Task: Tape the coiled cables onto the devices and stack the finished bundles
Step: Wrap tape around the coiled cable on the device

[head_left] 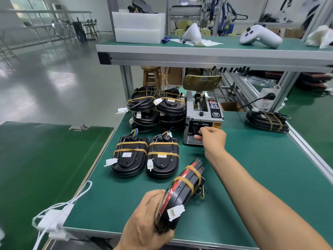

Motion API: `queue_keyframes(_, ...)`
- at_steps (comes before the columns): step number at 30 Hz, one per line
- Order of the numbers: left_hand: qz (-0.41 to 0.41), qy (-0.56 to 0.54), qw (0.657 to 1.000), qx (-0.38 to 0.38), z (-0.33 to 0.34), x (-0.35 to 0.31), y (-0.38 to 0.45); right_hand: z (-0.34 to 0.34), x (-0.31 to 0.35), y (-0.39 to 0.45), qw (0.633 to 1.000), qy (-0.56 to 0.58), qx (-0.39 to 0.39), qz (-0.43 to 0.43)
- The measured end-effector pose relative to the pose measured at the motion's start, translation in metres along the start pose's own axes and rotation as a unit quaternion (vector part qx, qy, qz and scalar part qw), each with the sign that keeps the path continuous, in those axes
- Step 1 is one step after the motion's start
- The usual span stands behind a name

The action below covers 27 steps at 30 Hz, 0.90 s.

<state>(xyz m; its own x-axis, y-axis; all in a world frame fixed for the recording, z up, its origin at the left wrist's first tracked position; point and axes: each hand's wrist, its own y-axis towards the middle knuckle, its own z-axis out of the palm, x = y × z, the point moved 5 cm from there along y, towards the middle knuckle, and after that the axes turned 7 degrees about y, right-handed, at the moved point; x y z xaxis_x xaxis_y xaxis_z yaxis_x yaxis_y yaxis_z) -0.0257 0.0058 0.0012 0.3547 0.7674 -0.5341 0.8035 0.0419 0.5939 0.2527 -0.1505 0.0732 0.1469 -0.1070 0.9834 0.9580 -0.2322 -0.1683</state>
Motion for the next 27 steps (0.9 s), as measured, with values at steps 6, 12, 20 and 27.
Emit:
queue_keyframes(6, 0.002, -0.007, 1.0, -0.002, -0.001, -0.001, 0.002, 0.004, -0.001, 0.001, 0.995, 0.067, -0.05, 0.053)
queue_keyframes(12, 0.0, 0.007, 1.0, -0.001, -0.005, -0.008, 0.003, 0.011, -0.004, 0.004, 0.979, 0.145, -0.086, 0.115)
queue_keyframes(20, 0.01, 0.026, 1.0, 0.008, -0.006, -0.009, 0.005, -0.015, 0.009, -0.036, 0.993, 0.037, 0.068, 0.085)
queue_keyframes(27, 0.049, 0.015, 0.998, 0.028, 0.0, -0.002, 0.003, -0.071, 0.034, -0.182, 0.948, -0.09, 0.295, -0.081)
